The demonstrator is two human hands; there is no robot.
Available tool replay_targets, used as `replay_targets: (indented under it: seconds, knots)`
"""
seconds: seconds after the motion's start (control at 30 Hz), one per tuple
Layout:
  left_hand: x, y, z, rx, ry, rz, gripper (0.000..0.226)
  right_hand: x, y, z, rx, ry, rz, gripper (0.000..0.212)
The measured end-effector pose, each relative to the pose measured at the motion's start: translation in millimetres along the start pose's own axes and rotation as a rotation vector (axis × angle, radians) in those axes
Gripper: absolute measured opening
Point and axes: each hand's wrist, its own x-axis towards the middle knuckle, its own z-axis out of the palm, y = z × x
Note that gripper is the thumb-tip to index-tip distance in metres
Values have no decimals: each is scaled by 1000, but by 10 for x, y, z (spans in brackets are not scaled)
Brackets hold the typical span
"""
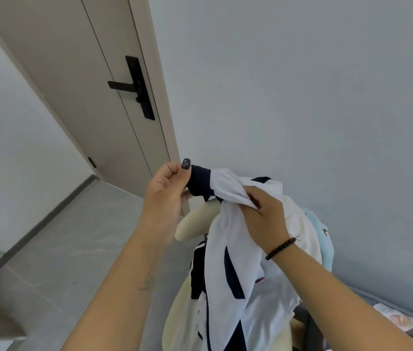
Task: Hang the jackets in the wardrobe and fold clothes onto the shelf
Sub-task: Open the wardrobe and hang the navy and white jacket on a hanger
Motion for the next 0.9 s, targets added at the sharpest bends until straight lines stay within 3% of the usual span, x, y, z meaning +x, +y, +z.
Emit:
replay_targets:
  seconds: [0.07, 0.13, 0.23, 0.3, 0.33, 0.43, 0.47, 0.57, 0.67, 0.73, 0.83, 0.9]
  knots:
    - [-109, 75, -164, 10, -28, 50, 20, 47, -287, 21, 42, -18, -19, 27]
    - [-250, 35, -338, 149, -84, 39, 55, 70, -584, 88, 68, -48, -44, 28]
    - [-552, -267, -473, 489, -261, -136, 108, 52, -1030, 297, 71, -100, -120, 15]
    - [-773, -537, -470, 567, -340, -256, 121, -2, -1295, 464, 72, -116, -190, 17]
    - [-856, -666, -481, 590, -315, -265, 112, -41, -1409, 544, 76, -124, -217, 19]
    - [-1032, -773, -604, 644, -70, -231, 30, -224, -1684, 726, 91, -172, -276, 17]
    - [-1090, -709, -672, 635, -2, -244, 17, -299, -1749, 768, 97, -190, -280, 18]
    - [-1347, -496, -967, 569, 76, -241, 32, -501, -1858, 814, 137, -187, -251, 25]
    - [-1756, -115, -1229, 429, 127, -184, 14, -756, -1878, 810, 182, -221, -162, 15]
    - [-2046, 188, -1349, 286, 180, -130, 13, -1000, -1820, 827, 217, -350, -73, 10]
    - [-2402, 541, -1483, 155, 212, -52, 25, -1442, -1639, 931, 162, -569, -1, 35]
    - [-2616, 677, -1556, 168, 254, -27, 24, -1744, -1526, 1035, 166, -711, 36, 36]
